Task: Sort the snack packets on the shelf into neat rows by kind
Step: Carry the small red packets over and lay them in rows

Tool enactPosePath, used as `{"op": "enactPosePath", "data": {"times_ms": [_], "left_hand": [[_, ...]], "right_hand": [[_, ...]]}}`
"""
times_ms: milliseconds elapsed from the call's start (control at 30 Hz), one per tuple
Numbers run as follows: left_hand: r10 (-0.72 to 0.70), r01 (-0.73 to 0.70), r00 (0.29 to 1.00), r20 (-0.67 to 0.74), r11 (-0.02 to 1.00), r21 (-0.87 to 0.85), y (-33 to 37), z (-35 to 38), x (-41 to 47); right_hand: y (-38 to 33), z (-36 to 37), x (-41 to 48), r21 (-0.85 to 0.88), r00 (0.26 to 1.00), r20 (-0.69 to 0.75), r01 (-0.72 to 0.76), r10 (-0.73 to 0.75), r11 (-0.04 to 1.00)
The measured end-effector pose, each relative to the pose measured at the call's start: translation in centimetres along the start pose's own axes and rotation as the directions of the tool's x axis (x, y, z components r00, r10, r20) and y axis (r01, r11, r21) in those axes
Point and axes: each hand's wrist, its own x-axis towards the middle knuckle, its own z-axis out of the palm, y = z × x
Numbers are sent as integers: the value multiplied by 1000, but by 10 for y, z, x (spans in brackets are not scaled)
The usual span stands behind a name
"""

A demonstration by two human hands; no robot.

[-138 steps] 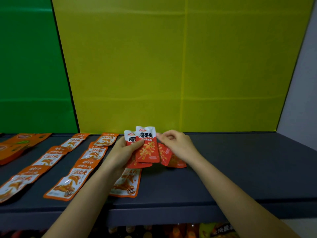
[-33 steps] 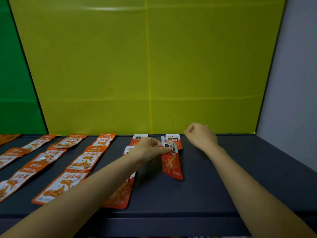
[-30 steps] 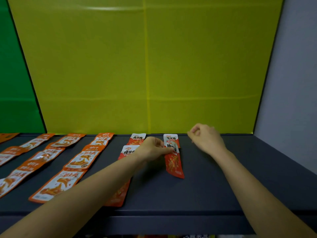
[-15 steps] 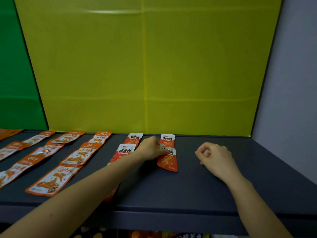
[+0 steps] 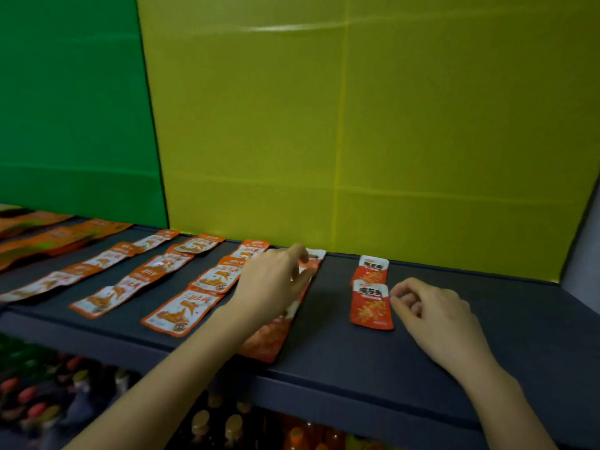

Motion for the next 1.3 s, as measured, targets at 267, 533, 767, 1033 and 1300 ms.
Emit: {"op": "enactPosePath", "data": {"times_ms": [267,533,767,1033,1300], "left_hand": [[-381,410,902,-205,903,128,-138,-105,-124],[-679,736,676,-285,629,250,-254,-201,-295],[-784,855,510,-355,415,311,-340,-278,-420],[-773,875,464,-433,323,360,-399,-334,-483],[-873,927,305,-381,179,331,-495,-326,-532]], "right_hand": [[-137,48,-1,128,924,30,374,-381,918],[-310,134,-46,318,759,62,600,-648,734],[-453,223,-114,478,608,184,632,-773,610],[-561,302,-147,551,554,229,604,-800,576],[-641,404,-163,562,478,386,556,-789,612]]}}
